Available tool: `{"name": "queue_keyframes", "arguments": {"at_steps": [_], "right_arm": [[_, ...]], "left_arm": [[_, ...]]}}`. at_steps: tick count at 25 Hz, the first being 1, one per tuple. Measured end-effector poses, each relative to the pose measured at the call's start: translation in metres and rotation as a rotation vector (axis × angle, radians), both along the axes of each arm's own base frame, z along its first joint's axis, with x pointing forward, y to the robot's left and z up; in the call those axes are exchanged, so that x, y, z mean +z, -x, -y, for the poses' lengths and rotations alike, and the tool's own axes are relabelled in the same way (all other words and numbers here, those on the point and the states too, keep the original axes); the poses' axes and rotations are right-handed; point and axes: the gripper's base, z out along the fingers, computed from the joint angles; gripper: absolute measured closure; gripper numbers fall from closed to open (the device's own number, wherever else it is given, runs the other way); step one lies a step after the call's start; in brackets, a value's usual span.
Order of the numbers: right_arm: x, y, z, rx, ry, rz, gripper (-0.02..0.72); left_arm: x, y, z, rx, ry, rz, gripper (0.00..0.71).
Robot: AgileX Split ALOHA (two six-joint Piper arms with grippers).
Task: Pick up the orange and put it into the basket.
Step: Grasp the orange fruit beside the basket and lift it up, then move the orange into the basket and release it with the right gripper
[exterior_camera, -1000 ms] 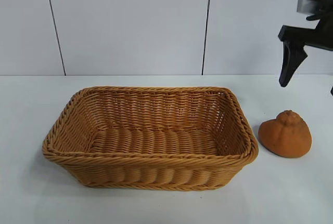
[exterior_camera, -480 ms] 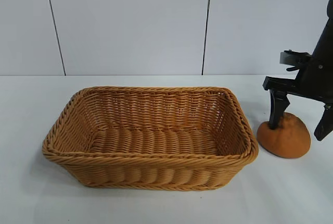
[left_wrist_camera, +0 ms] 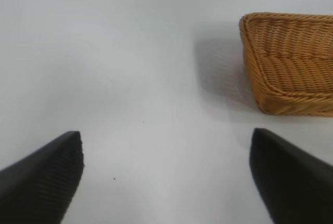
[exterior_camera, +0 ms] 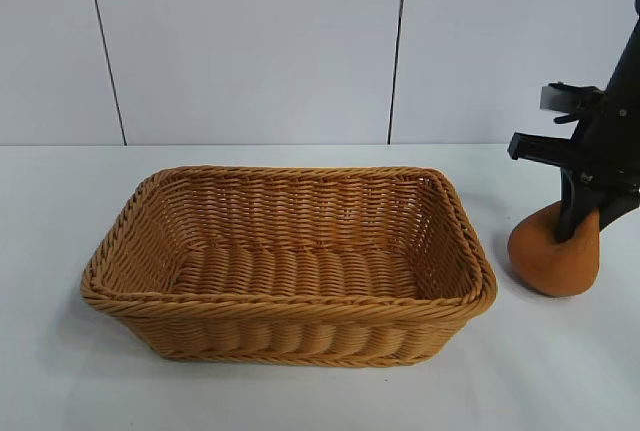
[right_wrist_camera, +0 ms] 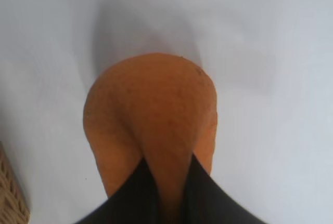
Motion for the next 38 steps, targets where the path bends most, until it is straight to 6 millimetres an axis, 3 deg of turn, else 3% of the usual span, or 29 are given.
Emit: {"name": "queue_keyframes", "arguments": {"at_steps": [8, 14, 17, 20, 30, 34, 38], "right_arm": [[0.095, 0.018, 0.0, 0.007, -0.008, 0.224, 0.681], [0.138, 0.018, -0.003, 0.008, -0.043, 0.31, 0.681], [0.141, 0.018, -0.008, 0.011, -0.068, 0.314, 0.681], [0.14, 0.02, -0.027, 0.063, -0.076, 0.313, 0.681], [0.141, 0.054, -0.156, 0.361, -0.162, 0.363, 0.681], [0.127, 0.065, -0.197, 0.435, -0.188, 0.367, 0.681], [0.097, 0.064, -0.222, 0.475, -0.181, 0.335, 0.681]], "left_arm": [[0.0, 0.0, 0.0, 0.0, 0.0, 0.0, 0.091], [0.0, 0.0, 0.0, 0.0, 0.0, 0.0, 0.091], [0.0, 0.0, 0.0, 0.0, 0.0, 0.0, 0.092], [0.0, 0.0, 0.0, 0.0, 0.0, 0.0, 0.092], [0.0, 0.0, 0.0, 0.0, 0.0, 0.0, 0.092], [0.0, 0.0, 0.0, 0.0, 0.0, 0.0, 0.092], [0.0, 0.0, 0.0, 0.0, 0.0, 0.0, 0.092]]}}
